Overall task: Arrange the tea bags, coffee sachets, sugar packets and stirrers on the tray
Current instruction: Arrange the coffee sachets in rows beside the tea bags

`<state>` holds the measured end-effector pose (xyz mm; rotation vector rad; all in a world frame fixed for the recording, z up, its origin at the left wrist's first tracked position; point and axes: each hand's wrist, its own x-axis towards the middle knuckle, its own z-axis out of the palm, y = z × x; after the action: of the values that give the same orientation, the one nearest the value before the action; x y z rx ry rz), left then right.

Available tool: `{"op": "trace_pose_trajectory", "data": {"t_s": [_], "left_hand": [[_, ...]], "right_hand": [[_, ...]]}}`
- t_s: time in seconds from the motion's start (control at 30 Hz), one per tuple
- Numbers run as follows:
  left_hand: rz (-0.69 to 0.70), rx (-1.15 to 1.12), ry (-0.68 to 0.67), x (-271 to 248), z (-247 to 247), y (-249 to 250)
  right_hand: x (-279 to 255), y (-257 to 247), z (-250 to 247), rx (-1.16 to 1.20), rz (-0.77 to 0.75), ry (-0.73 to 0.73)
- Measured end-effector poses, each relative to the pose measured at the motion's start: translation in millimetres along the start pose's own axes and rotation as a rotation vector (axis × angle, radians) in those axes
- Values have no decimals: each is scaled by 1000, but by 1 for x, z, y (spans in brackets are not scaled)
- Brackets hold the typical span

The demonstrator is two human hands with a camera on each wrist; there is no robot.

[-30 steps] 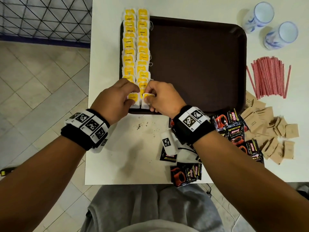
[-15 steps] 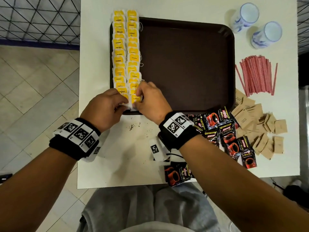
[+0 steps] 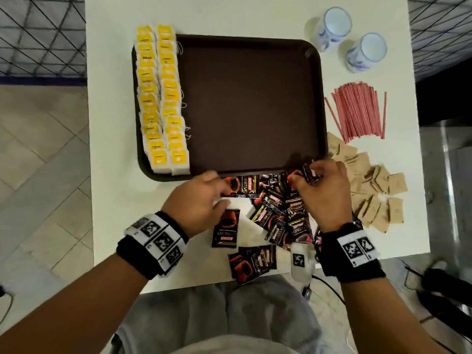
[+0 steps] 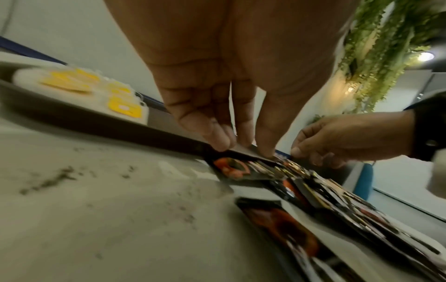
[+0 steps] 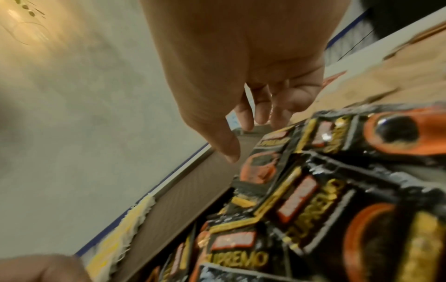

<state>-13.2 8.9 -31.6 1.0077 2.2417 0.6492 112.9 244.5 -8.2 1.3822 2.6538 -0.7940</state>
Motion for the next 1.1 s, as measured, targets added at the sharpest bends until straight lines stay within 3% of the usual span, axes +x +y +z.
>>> {"op": "trace_pose_trajectory", "data": {"t_s": [0.1, 0.2, 0.5, 0.7, 1.1], "left_hand": [[-64, 92, -165, -5, 18, 11], [-121, 166, -222, -12, 31, 11], [-164, 183, -169, -21, 44, 16], [-247, -18, -198, -19, 32, 22], [-187, -326, 13, 7, -17, 27]], "right_hand": [[3, 14, -4, -21, 65, -32], [8, 20, 1, -56, 74, -94], [11, 33, -1, 43, 33, -52], [15, 35, -11, 246, 23, -138], [45, 34, -37, 423, 9, -346]]}}
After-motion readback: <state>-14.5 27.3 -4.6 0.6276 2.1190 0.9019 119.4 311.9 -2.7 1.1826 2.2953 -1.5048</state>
